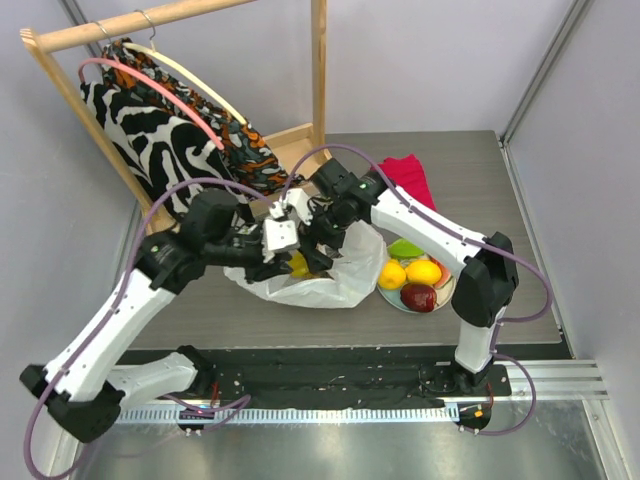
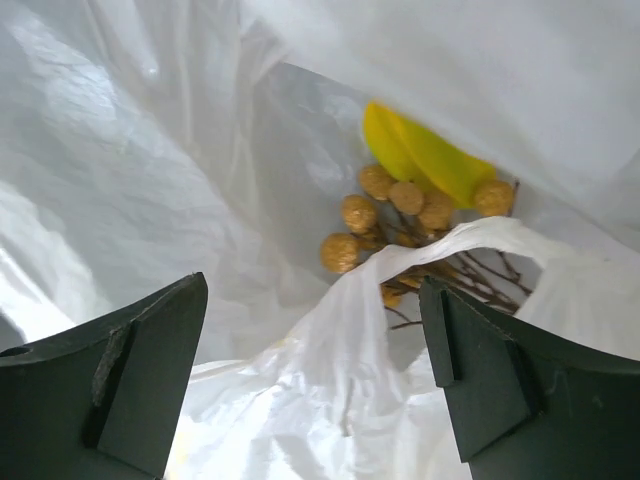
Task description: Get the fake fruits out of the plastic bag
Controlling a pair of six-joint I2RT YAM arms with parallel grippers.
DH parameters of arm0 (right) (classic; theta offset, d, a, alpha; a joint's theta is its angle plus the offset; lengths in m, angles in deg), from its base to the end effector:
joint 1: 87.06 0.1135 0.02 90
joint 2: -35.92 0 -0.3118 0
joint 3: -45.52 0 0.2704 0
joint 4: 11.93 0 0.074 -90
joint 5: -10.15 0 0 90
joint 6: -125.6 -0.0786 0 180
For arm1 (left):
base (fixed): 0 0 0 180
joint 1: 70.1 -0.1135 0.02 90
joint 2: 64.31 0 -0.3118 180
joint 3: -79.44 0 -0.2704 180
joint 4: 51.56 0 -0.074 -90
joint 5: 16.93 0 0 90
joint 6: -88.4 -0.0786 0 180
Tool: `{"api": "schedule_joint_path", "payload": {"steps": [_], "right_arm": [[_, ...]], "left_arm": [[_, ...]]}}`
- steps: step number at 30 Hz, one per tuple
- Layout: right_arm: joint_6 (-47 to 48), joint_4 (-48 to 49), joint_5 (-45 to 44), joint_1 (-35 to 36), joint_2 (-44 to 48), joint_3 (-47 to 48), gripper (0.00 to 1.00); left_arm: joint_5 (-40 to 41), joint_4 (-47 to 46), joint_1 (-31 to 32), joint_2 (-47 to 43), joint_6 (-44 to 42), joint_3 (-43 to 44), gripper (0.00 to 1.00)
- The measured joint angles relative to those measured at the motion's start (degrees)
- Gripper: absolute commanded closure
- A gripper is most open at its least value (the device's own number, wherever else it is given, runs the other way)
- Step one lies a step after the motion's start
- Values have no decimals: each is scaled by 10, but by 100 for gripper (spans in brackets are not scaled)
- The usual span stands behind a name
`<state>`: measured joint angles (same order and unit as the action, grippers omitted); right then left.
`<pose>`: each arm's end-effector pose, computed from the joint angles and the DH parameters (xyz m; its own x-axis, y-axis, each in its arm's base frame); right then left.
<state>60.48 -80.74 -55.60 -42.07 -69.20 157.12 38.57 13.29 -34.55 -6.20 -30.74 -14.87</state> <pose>0.2867 0.3322 0.3160 -0.2403 -0.7826 -0.5743 -0.9707 0.1992 0.1346 0.1412 -0.1556 0.4194 -0.0184 0.5064 -0.8621 0.9787 0.1853 0.0879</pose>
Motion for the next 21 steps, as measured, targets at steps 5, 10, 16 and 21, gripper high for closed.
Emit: {"api": "schedule_joint_path", "payload": {"steps": [5,10,16,21], "right_arm": [[-46,-20,25,-7,8,5,4],[-107,-34,10,-26,18,16,4],[-183,-27,-15,-66,53,8,4],[-222,-3,-26,-71,121,-75,4]], "left_arm": [[41,-63,45,43,4,-38,78],[92,-118,80,45,5,-92,75],[164,-170,88,99,-16,-125,51],[181,-168,65,149,-29,-126,35]]}}
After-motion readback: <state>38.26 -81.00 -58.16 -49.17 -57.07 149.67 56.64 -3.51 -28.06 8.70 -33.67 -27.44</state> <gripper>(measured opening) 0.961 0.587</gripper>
